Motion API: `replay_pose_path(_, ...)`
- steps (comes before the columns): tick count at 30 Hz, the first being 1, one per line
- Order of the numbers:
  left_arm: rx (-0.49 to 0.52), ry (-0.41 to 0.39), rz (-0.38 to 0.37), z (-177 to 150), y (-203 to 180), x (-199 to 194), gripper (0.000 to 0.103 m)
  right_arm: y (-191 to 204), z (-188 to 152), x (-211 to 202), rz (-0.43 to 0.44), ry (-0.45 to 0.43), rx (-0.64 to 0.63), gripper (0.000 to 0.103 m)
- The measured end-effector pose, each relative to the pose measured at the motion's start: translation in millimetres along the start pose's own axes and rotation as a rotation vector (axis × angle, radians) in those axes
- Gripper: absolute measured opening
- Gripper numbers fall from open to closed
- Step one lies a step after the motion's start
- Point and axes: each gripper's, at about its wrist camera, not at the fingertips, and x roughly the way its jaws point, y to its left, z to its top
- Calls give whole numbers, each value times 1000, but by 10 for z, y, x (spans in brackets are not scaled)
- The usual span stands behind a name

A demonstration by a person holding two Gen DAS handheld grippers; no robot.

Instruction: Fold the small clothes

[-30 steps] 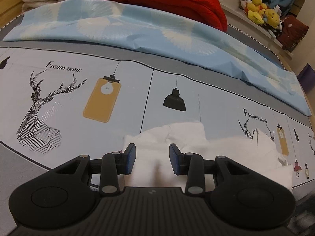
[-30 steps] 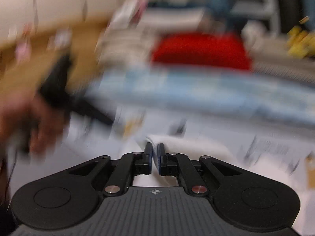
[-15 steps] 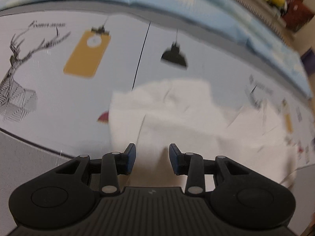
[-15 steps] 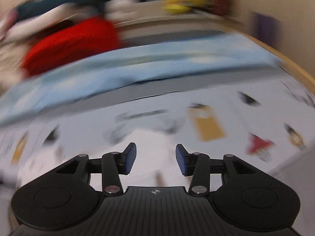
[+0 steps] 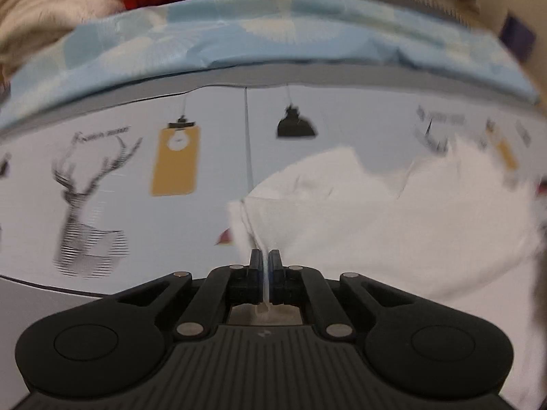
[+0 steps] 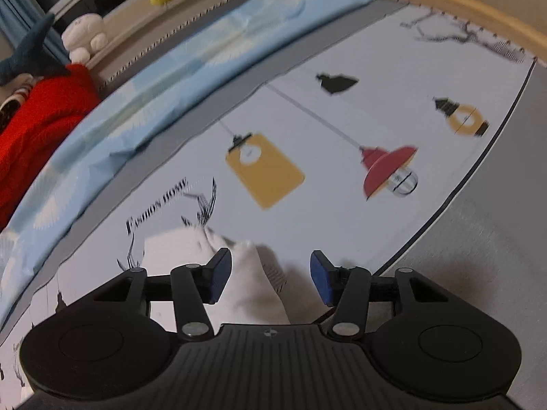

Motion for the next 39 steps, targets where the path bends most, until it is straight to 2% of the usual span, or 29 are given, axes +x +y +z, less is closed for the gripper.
replay_pose_path(2, 59, -8, 4, -24, -60, -31, 6, 14, 2, 36, 6, 11, 6, 53)
replay_pose_path(5, 35, -37, -12, 40, -69, -31, 8, 54, 8, 140, 26, 21, -7, 53)
replay_pose_path(10, 9, -36, -42, 167, -134, 82, 9, 156, 69, 251, 94, 53, -41, 53)
replay_pose_path(13, 3, -37, -55, 189, -175, 104, 18, 265, 68, 318, 114, 69, -90, 53)
replay_pose_path(14, 2, -38, -58, 193, -185, 101, 18, 309, 63, 361, 124, 84, -119, 52)
replay_pose_path(17, 4, -52, -78, 199, -202, 73, 19, 409, 37, 491, 58, 105, -209, 49)
replay_pose_path(18, 2, -54, -84, 199, -203, 64, 21, 410, 27, 527, 34, 99, -231, 45)
replay_pose_path(20, 1, -56, -89, 194, -200, 61, 23, 387, 29, 569, 5, 80, -251, 19)
replay_pose_path(21, 1, -54, -88, 191, -195, 63, 23, 363, 44, 586, 0, 72, -256, 10)
replay_pose_path(23, -1, -54, -87, 192, -179, 67, 23, 313, 82, 593, -14, 42, -248, 8)
replay_pose_path(27, -10, -53, -97, 187, -134, 76, 23, 154, 208, 542, -79, -67, -170, 10)
replay_pose_path(28, -9, -52, -99, 184, -129, 79, 23, 114, 240, 495, -115, -105, -144, 16)
replay_pose_path(29, -6, -50, -102, 180, -127, 84, 23, 91, 267, 445, -137, -129, -132, 18)
replay_pose_path(31, 0, -47, -111, 173, -122, 94, 23, 38, 327, 341, -99, -141, -119, 19)
replay_pose_path(33, 1, -44, -122, 170, -109, 107, 25, 29, 339, 251, -32, -102, -126, 19)
replay_pose_path(35, -3, -38, -134, 167, -99, 120, 25, 77, 273, 188, 46, -34, -167, 26)
replay_pose_path(37, -11, -33, -145, 161, -80, 141, 25, 154, 135, 131, 147, 72, -252, 35)
replay_pose_path(39, -20, -22, -157, 144, -66, 172, 25, 203, -30, 133, 207, 181, -378, 37)
